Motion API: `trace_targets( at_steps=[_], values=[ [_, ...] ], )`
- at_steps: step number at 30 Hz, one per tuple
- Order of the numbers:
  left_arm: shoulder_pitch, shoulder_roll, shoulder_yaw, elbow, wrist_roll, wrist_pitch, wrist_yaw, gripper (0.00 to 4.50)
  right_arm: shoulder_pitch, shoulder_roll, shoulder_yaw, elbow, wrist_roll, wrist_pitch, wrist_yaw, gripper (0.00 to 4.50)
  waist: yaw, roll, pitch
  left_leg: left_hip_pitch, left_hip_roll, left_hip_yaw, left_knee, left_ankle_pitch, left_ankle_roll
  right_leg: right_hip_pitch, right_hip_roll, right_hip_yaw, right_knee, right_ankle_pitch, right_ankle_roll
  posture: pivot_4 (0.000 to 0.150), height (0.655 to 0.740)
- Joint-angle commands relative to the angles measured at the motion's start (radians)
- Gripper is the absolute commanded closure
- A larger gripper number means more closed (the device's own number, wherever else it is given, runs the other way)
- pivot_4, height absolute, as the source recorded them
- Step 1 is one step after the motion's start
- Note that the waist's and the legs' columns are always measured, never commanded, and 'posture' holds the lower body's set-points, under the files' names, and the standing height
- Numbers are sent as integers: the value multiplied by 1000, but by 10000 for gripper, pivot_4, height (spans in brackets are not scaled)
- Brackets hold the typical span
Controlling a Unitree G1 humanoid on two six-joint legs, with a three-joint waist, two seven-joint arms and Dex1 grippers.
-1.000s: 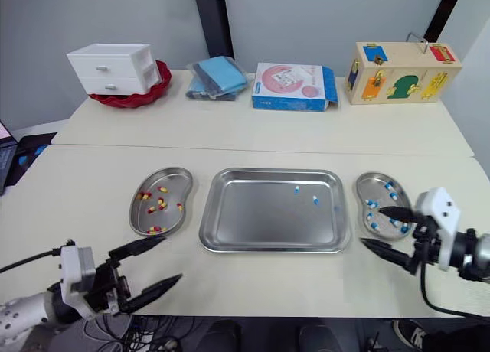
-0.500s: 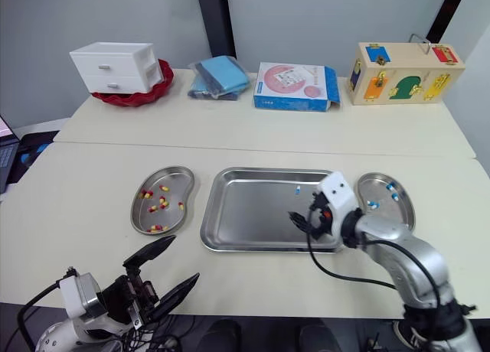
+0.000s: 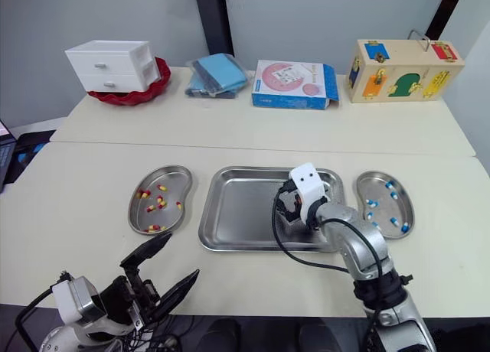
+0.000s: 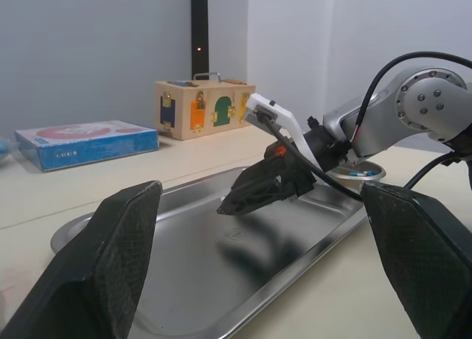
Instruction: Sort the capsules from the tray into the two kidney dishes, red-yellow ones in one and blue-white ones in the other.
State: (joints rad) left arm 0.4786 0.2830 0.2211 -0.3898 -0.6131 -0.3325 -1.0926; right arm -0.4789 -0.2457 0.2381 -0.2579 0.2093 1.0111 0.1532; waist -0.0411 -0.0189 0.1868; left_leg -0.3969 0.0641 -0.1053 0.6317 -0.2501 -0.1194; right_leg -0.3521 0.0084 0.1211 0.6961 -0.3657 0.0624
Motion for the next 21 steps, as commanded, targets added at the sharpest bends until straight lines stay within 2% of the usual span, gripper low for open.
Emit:
trace_targets(
  at_steps=[1, 7, 8, 10, 15, 21],
  values=[
    [10, 3, -17, -37, -8, -17, 19, 510, -28, 25, -2, 11, -32, -13, -14, 0, -2, 0, 0, 0, 0, 0, 0, 0, 0, 0, 0, 0, 0, 0, 0, 1500, 7400],
    [22, 10, -29, -45, -6, -22, 35, 510, -35, 58, -9, 55, -54, -24, -7, 0, -12, 0, 0, 0, 0, 0, 0, 0, 0, 0, 0, 0, 0, 0, 0, 1500, 7400],
    [23, 11, -30, -46, -6, -23, 36, 182, -36, 62, -10, 59, -57, -22, -8, 1818, -13, 0, 0, 0, 0, 0, 0, 0, 0, 0, 0, 0, 0, 0, 0, 1500, 7400],
    [26, 14, -31, -49, -6, -25, 41, 0, -36, 73, -11, 65, -63, -21, -8, 5906, -14, 0, 0, 0, 0, 0, 0, 0, 0, -1, 0, 0, 1, 0, 0, 1500, 7400],
    [32, 18, -31, -52, -12, -24, 42, 0, -29, 83, -12, 77, -85, -29, -4, 22618, -15, 0, 0, 0, 0, 0, 0, 0, 0, -1, 0, 0, 0, 0, 0, 1500, 7400],
    [32, 26, -30, -51, -16, -23, 40, 0, -26, 86, -20, 83, -101, -48, -2, 37959, -16, 0, 0, 0, 0, 0, 0, 0, 0, -1, 0, 0, 0, 0, 0, 1500, 7400]
  ],
)
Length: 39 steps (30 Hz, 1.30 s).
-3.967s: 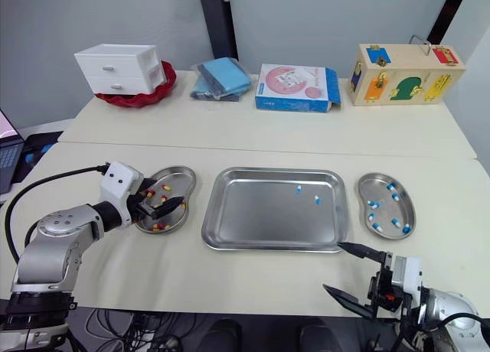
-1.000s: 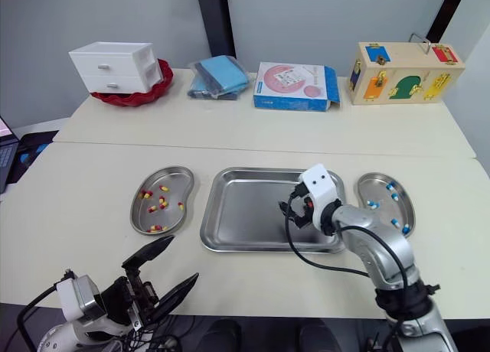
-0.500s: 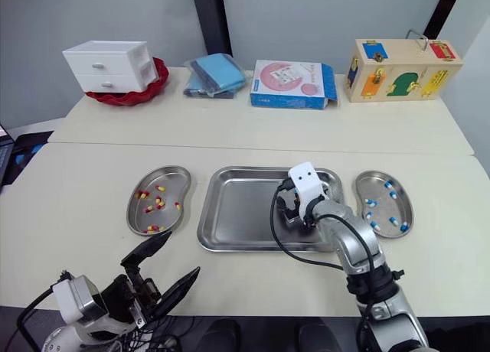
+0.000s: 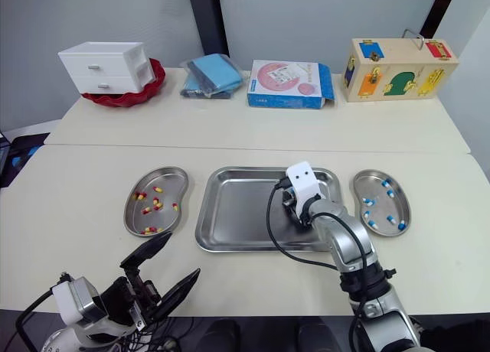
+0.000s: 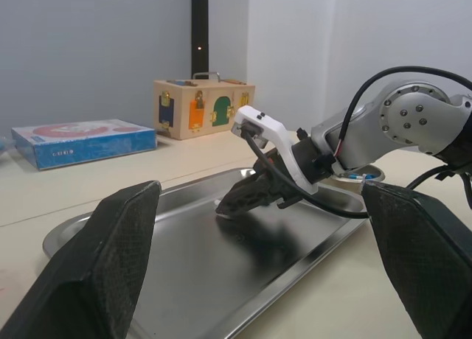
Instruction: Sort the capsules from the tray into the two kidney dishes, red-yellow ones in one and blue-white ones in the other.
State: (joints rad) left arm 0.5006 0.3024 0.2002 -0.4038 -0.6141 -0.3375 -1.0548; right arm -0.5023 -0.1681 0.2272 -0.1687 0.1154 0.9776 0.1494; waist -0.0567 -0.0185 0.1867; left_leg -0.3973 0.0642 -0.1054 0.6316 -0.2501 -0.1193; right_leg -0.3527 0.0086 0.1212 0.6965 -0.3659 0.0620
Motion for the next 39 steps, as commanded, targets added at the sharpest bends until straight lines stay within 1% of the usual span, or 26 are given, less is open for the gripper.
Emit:
trace_targets(
  at_steps=[1, 3, 8, 11, 14, 18, 20, 22, 25, 27, 29, 39],
  values=[
    [10, 8, -9, -37, -15, -20, 1, 0, -1, 10, -10, -6, -9, -16, 2, 40785, 0, 0, 0, 0, 0, 0, 0, 0, 0, 0, 0, 0, 0, 0, 0, 1500, 7400],
    [9, 10, -9, -35, -15, -21, 0, 0, 0, 12, -11, -6, -14, -17, 3, 44773, 0, 0, 0, 0, 0, 0, 0, 0, 0, 0, 0, 0, 0, 0, 0, 1500, 7400],
    [4, 13, -7, -31, -14, -22, 0, 0, 6, 5, -12, -17, -22, -47, 19, 44931, 0, 0, 0, 0, 0, 0, 0, 0, 0, 0, 0, 0, 0, 0, 0, 1500, 7400],
    [9, 17, -12, -36, -18, -18, -7, 0, 21, -38, -34, -96, 17, -91, 94, 44931, 1, 0, 0, -1, 0, 0, 0, 0, 0, 0, 0, 0, 0, 0, 0, 1500, 7400],
    [5, 32, -25, -32, -30, -19, -42, 0, 72, -154, -75, -225, 76, -126, 228, 44931, 4, 1, 0, -1, 0, 0, 0, 0, 0, -1, 0, 0, -1, 0, 0, 1500, 7400],
    [-29, 60, -52, -8, -47, -25, -109, 0, 203, -350, -214, -362, 169, -157, 393, 44931, 13, 1, 1, -2, 0, -1, 0, 0, 0, 0, 0, -1, -3, 0, 0, 1500, 7400],
    [-56, 78, -63, 10, -61, -19, -147, 0, 287, -463, -331, -363, 194, -195, 475, 44931, 16, 1, 1, -1, 0, 0, 0, 0, 0, 1, 0, -1, -3, 0, 0, 1500, 7400],
    [-80, 91, -72, 35, -73, -25, -193, 0, 356, -550, -429, -332, 205, -223, 527, 44931, 18, 1, 1, -1, -1, 0, 0, 0, 0, 1, 0, -1, -3, 0, 0, 1500, 7400],
    [-105, 100, -79, 63, -84, -34, -236, 0, 407, -610, -514, -290, 221, -248, 557, 44931, 13, 1, 1, 0, -1, 1, 0, 0, 0, 2, 0, 0, -3, 0, 0, 1500, 7400],
    [-135, 96, -91, 81, -92, -32, -256, 0, 445, -654, -594, -227, 212, -254, 569, 44931, 9, 1, 1, 1, 0, 1, 0, 0, 0, 2, 0, 1, -2, 0, 0, 1500, 7400],
    [-145, 93, -106, 85, -96, -29, -273, 0, 446, -653, -637, -189, 221, -244, 551, 44931, 7, 1, 1, 1, -1, 1, 0, 0, 0, 3, 0, 1, -2, 0, 0, 1500, 7400],
    [-131, 77, -119, 87, -92, -39, -274, 0, 455, -616, -627, -171, 228, -244, 502, 44931, 5, 1, 0, 1, -1, 2, 0, 0, 0, 3, 0, 2, -2, 0, 0, 1500, 7400]
  ],
)
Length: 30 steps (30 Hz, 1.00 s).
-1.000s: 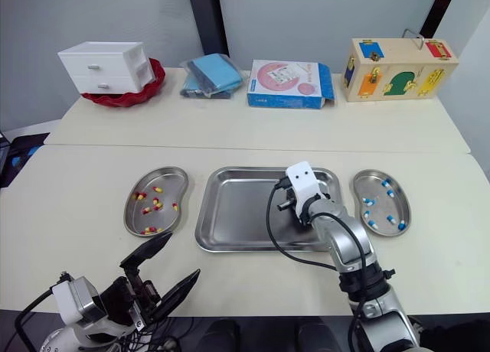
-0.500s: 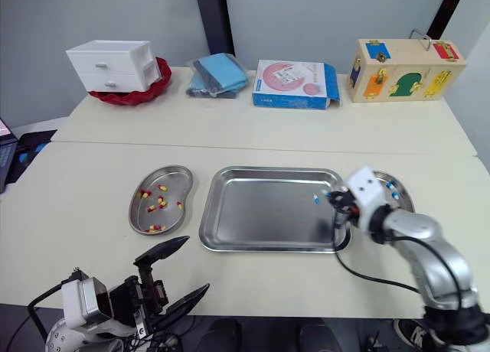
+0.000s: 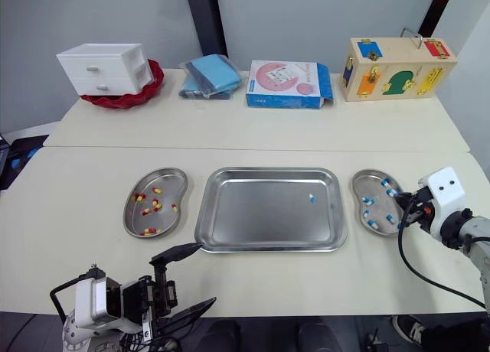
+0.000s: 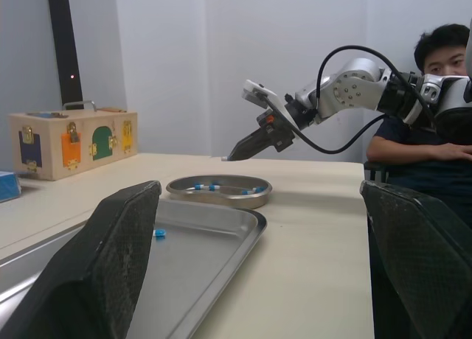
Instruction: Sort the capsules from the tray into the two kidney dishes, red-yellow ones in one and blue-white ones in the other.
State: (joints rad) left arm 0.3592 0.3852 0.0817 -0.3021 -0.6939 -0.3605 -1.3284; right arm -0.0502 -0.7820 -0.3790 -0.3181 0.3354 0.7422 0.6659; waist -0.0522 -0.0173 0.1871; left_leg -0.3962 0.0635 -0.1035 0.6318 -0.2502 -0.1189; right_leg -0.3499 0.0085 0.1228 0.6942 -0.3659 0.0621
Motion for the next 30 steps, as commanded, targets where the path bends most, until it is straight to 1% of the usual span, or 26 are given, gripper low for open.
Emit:
trace_targets(
  at_steps=[1, 15, 17, 18, 20, 21, 27, 30],
  values=[
    [14, -7, -3, -20, -9, -16, 3, 0, 6, -1, -21, -20, 7, -11, -15, 44931, 0, 0, 0, 0, 0, 0, 0, 0, 0, 0, 0, 0, 0, 0, 0, 1500, 7400],
    [15, -23, -4, -2, 17, -44, 34, 0, 14, -17, -3, -19, 10, -22, -4, 44931, 2, 0, 0, 0, 0, 0, 0, 0, 0, 0, 0, 0, 0, 0, 0, 1500, 7400],
    [12, -21, -1, 5, 15, -49, 29, 0, 16, -18, -3, -18, 7, -35, 2, 37822, 2, 0, 0, 0, 0, 0, 0, 0, 0, 0, 0, 0, 0, 0, 0, 1500, 7400],
    [10, -20, 0, 7, 14, -51, 25, 0, 18, -18, -4, -18, 7, -39, 3, 36813, 2, 0, 0, 0, 0, 0, 0, 0, 0, 0, 0, 0, 0, 0, 0, 1500, 7400],
    [1, -17, 5, 19, 14, -55, 24, 0, 19, -16, -4, -21, 7, -41, 3, 31509, 2, 0, 0, 0, 0, 0, 0, 0, 0, 0, 0, 0, 0, 0, 0, 1500, 7400],
    [-3, -16, 7, 25, 13, -56, 24, 0, 20, -15, -5, -22, 6, -43, 4, 29724, 2, 1, 0, 0, 0, 0, 0, 0, 0, 0, 0, 0, 0, 0, 0, 1500, 7400],
    [-7, -7, 7, 33, 12, -59, 20, 0, 23, -14, -8, -19, 5, -54, 4, 12835, 2, 1, 0, 0, 0, 0, 0, 0, 0, 1, 0, 0, 0, 0, 0, 1500, 7400],
    [-6, -6, 8, 34, 12, -59, 21, 0, 22, -14, -6, -18, 4, -56, 3, 2490, 2, 1, 0, 0, 0, 0, 0, 0, 0, 1, 0, 0, 0, 0, 0, 1500, 7400]
  ],
)
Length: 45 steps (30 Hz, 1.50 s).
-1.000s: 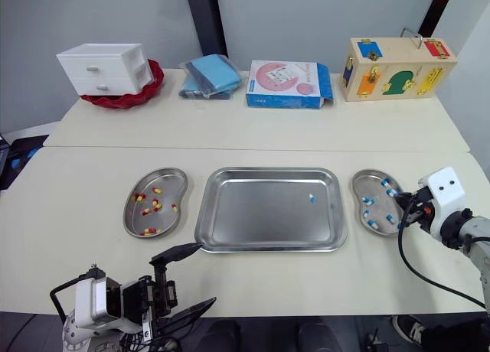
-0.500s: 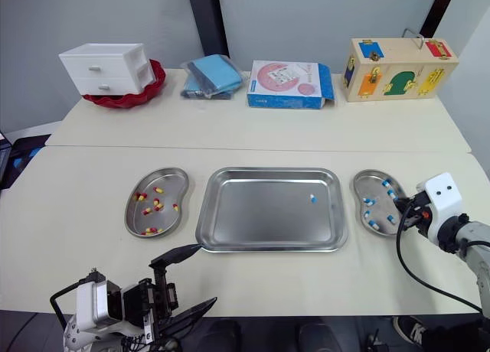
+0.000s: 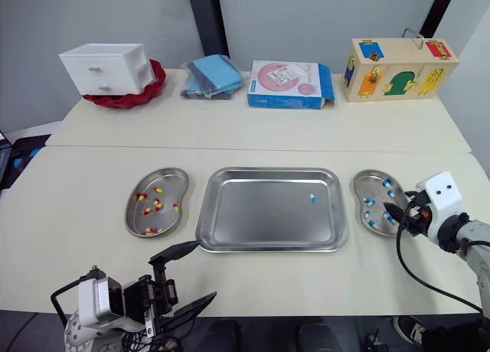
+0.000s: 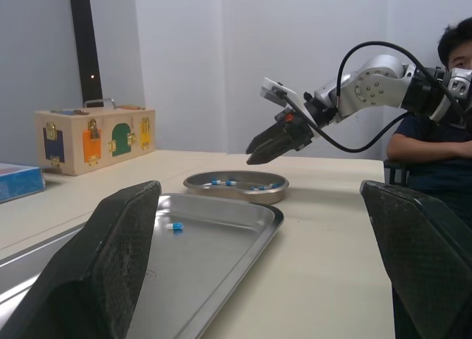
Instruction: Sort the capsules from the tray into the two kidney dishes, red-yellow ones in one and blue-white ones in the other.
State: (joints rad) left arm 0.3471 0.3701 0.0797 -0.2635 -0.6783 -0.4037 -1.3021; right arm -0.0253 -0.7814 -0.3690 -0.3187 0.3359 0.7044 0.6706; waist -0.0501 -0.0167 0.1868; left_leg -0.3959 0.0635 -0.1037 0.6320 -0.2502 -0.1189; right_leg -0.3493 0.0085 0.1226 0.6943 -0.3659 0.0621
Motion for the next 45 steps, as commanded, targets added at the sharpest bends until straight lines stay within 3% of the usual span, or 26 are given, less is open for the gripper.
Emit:
trace_targets(
  at_steps=[1, 8, 13, 18, 23, 26, 31, 41, 45],
  values=[
    [5, 9, 11, -4, -2, -15, -4, 0, -3, -14, -15, -17, 4, -19, -1, 340, 0, 0, 0, 0, 0, 0, 0, 0, 0, 0, 0, 0, 0, 0, 0, 1500, 7400],
    [8, 18, 21, -3, 4, -8, 9, 0, 6, -21, -25, -4, 12, -42, 26, 340, 0, 0, 0, 0, 0, 0, 0, 0, 0, 0, 0, 0, 0, 0, 0, 1500, 7400],
    [-9, 61, 77, -14, 37, 74, 140, 0, 56, -39, -85, -11, 78, -96, 142, 340, 2, 0, 0, 0, 0, -1, 0, 0, 0, 1, 0, -1, 0, 0, 0, 1500, 7400],
    [10, 240, 245, -67, 14, 368, 362, 0, 232, -86, -177, 10, 133, -262, 402, 340, 9, 0, 0, 0, 1, -3, 0, 0, 0, 1, 0, -2, 0, 0, 0, 1500, 7400],
    [100, 384, 444, -99, -52, 585, 425, 0, 366, -165, -214, 104, 99, -355, 561, 340, 14, -1, 0, 5, 0, -1, 0, 0, 0, 7, 0, -1, -2, 0, 0, 1500, 7400],
    [105, 461, 548, -28, -41, 649, 406, 0, 395, -199, -211, 176, 63, -413, 587, 340, 14, -1, 1, 10, 1, -1, -1, 0, 0, 11, 0, -1, -3, 0, 0, 1500, 7400],
    [69, 503, 588, 80, 11, 635, 334, 0, 366, -204, -182, 229, 53, -448, 584, 340, 11, -1, 1, 14, 1, 2, -2, 0, 0, 13, 0, 1, -6, -1, 0, 1500, 7400],
    [60, 476, 577, 119, 66, 599, 257, 0, 368, -204, -190, 222, 56, -455, 590, 340, 10, -1, 1, 12, 1, 2, -3, -1, 0, 13, 0, 1, -11, -1, 0, 1500, 7400],
    [68, 438, 547, 114, 87, 532, 199, 0, 348, -201, -192, 91, 135, -340, 566, 340, 8, 0, 1, 12, 1, 2, -4, -1, 0, 13, 0, 1, -11, -1, 0, 1500, 7400]
  ],
)
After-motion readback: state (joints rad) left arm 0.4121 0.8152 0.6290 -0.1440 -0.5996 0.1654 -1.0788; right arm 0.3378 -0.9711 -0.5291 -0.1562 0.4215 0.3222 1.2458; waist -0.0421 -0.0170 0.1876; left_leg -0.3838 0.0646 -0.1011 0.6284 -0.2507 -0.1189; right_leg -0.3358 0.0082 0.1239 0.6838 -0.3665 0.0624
